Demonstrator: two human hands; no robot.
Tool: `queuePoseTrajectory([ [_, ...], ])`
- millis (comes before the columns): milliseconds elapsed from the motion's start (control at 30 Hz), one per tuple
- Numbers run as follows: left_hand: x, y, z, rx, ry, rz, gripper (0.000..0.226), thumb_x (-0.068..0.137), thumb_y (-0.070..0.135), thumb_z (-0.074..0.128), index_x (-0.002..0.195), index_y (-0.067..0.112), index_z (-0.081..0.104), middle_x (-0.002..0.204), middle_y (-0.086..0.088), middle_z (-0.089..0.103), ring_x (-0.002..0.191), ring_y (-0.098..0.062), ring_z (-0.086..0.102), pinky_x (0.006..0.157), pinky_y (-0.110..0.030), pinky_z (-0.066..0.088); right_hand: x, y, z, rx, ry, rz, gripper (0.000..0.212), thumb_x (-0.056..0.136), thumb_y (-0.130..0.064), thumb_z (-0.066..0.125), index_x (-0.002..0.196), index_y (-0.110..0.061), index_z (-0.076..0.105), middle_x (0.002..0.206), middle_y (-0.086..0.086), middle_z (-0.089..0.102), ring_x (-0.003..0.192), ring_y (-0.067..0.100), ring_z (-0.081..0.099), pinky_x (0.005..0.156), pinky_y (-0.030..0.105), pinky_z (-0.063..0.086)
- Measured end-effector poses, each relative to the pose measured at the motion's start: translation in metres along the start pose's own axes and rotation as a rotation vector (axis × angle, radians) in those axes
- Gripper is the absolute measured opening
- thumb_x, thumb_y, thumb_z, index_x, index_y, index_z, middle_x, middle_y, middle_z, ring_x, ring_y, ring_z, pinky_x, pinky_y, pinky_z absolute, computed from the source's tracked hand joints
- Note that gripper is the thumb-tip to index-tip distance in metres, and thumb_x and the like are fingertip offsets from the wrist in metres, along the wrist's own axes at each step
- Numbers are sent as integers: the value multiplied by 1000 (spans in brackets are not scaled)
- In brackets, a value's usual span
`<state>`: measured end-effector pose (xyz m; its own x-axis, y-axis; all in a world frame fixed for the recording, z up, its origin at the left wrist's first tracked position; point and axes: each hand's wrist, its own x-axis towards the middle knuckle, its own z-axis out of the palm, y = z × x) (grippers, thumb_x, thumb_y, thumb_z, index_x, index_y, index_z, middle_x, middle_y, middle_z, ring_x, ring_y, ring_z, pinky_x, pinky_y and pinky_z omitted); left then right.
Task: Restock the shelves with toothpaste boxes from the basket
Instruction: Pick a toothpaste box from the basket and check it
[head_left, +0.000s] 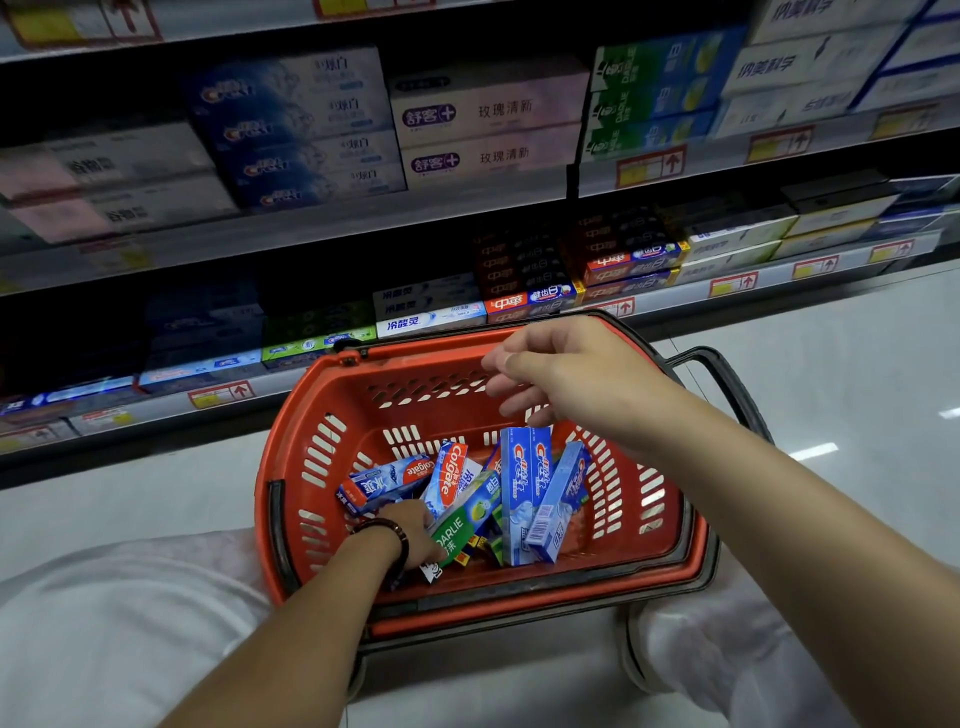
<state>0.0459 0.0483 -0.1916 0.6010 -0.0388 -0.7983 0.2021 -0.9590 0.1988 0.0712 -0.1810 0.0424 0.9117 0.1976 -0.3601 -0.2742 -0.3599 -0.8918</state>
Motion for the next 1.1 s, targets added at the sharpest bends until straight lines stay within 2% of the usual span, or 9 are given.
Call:
queuePoseTrajectory([
  [167, 4, -5, -2, -120, 8, -13, 31, 90, 41, 77, 109, 17, 72, 111, 0, 72, 103, -17, 68, 94, -36, 58, 1, -1, -2, -6, 6, -6, 16, 106, -26, 62, 107, -21, 76, 98, -2, 81, 87, 13, 79, 77, 33, 61],
  [267, 3, -8, -5, -185, 37, -23, 18, 94, 37, 72, 101, 21, 67, 107, 0, 70, 100, -17, 66, 95, -37, 56, 0, -1, -1, -4, 7, -6, 16, 107, -26, 61, 106, -21, 76, 97, -2, 81, 86, 14, 79, 76, 33, 60],
  [400, 0, -10, -9, -209, 83, -27, 20, 98, 33, 68, 117, 25, 66, 114, 1, 68, 101, -16, 65, 86, -32, 55, -2, -2, -2, -21, 10, -13, 17, 108, -26, 59, 105, -22, 76, 98, -2, 81, 86, 13, 79, 75, 33, 58],
  [567, -4, -5, -15, -143, 110, -9, 11, 103, 30, 58, 109, 24, 66, 112, -3, 69, 103, -21, 65, 82, -31, 51, -2, -4, -3, -19, 13, -21, 17, 107, -26, 60, 107, -20, 75, 99, -1, 81, 86, 15, 80, 77, 34, 61],
  [667, -8, 1, -24, -89, 133, 6, 22, 106, 30, 52, 116, 19, 68, 112, -5, 68, 100, -22, 63, 84, -32, 51, -2, -5, -4, -12, 14, -27, 17, 107, -26, 61, 107, -19, 76, 99, 1, 81, 88, 19, 80, 77, 36, 60],
  [833, -17, 5, -46, 2, 176, 7, 30, 108, 27, 48, 112, 7, 70, 119, -13, 70, 100, -25, 64, 85, -34, 51, -4, -8, -6, -7, 19, -50, 16, 107, -27, 62, 106, -18, 76, 99, 1, 81, 88, 18, 80, 80, 37, 62],
  [933, -24, 2, -60, 24, 225, 7, 29, 107, 24, 48, 119, 8, 70, 121, -11, 69, 109, -27, 65, 90, -34, 51, -5, -7, -7, 17, 23, -45, 16, 106, -28, 64, 106, -17, 75, 97, 1, 81, 88, 19, 80, 80, 38, 61],
  [1100, -40, 7, -85, 39, 271, 36, 27, 107, 22, 49, 120, 10, 69, 120, -11, 68, 108, -28, 63, 89, -35, 51, -5, -6, -11, 37, 29, -49, 15, 105, -29, 65, 105, -19, 76, 96, 1, 82, 86, 18, 79, 76, 36, 60],
])
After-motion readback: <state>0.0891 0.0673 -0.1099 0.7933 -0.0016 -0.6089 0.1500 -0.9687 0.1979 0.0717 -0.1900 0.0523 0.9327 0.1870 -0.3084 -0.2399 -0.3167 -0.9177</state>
